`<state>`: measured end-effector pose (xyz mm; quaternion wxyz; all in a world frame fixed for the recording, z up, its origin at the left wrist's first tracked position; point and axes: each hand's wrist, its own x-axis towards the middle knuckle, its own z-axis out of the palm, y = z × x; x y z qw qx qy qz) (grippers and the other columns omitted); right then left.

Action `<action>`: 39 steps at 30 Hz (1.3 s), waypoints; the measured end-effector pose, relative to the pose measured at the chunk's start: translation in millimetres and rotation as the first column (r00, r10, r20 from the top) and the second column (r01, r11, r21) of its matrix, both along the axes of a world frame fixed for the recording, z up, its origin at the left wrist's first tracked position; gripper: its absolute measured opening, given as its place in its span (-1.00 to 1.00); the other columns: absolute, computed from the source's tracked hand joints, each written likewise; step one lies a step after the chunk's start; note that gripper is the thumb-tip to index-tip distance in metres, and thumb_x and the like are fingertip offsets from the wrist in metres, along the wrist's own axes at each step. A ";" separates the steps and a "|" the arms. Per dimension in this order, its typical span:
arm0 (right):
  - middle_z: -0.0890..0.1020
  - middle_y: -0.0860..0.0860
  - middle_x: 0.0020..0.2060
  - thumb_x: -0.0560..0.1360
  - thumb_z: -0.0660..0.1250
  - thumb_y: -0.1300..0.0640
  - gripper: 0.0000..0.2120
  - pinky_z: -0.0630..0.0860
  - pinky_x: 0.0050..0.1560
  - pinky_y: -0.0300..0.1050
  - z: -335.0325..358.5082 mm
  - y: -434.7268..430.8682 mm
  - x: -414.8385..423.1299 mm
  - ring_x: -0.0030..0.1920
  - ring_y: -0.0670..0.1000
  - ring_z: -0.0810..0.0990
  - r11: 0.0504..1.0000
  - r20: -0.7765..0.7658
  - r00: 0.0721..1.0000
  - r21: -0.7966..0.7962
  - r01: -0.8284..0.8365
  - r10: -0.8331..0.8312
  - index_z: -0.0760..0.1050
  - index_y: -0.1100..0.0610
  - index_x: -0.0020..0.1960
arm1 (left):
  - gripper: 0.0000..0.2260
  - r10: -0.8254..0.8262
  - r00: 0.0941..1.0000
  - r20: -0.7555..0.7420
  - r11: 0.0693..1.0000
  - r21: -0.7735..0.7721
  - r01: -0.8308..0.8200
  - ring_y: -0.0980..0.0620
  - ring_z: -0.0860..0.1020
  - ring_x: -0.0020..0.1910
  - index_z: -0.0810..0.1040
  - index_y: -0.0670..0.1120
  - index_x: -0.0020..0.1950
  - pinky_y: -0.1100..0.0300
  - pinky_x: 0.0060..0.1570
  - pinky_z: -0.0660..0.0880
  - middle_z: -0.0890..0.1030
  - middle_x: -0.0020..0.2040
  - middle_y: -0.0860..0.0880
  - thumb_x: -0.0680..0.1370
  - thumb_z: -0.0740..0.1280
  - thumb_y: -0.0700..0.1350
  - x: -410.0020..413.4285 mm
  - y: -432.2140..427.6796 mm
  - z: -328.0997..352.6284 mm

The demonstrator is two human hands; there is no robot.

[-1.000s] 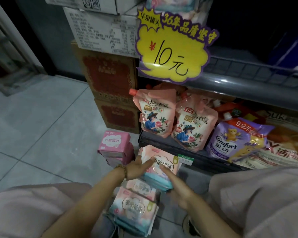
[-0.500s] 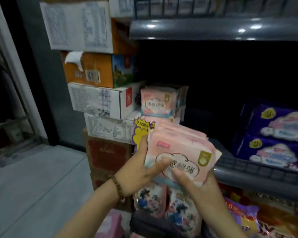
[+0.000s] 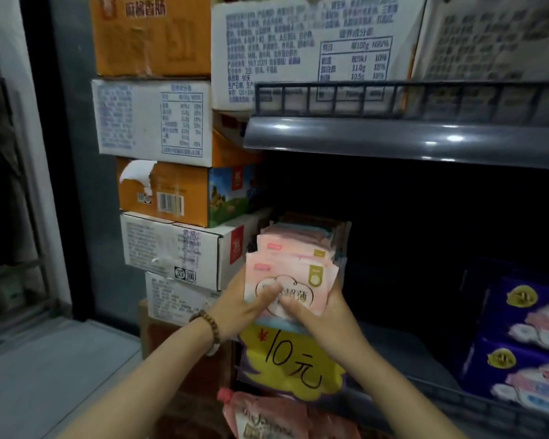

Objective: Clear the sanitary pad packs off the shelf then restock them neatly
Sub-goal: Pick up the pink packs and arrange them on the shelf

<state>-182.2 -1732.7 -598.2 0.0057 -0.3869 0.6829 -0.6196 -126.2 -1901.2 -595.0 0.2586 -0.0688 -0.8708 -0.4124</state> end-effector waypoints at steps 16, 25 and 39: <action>0.57 -0.13 0.16 0.35 0.50 -0.05 -0.29 0.53 0.16 -0.22 1.3 9.0 3.1 0.16 -0.21 0.56 0.997 -0.012 0.999 0.066 -0.045 0.046 0.23 0.00 0.38 | -0.37 0.174 0.984 -0.027 0.982 0.080 -0.172 0.22 0.16 0.42 0.15 0.35 0.33 0.18 0.40 0.15 0.17 0.41 0.17 0.32 0.05 0.55 11.9 12.7 -25.9; 0.60 0.04 0.04 0.33 0.55 0.20 -0.50 0.63 -0.16 -0.18 13.8 28.1 -13.6 -0.07 -0.06 0.67 0.991 0.098 0.993 0.126 0.054 -0.067 0.32 0.08 0.12 | -0.59 0.075 0.988 0.134 0.987 0.130 -0.093 0.40 0.36 0.23 0.33 0.22 0.25 0.27 0.32 0.34 0.41 0.25 0.21 0.50 -0.02 0.33 9.6 7.3 -7.5; 0.61 0.11 0.02 0.19 0.49 0.13 -0.47 0.62 -0.28 -0.23 37.3 106.1 -30.7 -0.13 -0.01 0.67 0.959 0.128 0.976 -0.202 0.200 -0.177 0.38 0.09 0.10 | -0.46 0.354 0.935 0.002 0.833 -0.455 -0.314 0.04 0.15 0.42 0.36 0.16 0.39 0.11 0.42 0.15 0.21 0.39 0.01 0.53 -0.14 0.27 11.8 26.2 -18.8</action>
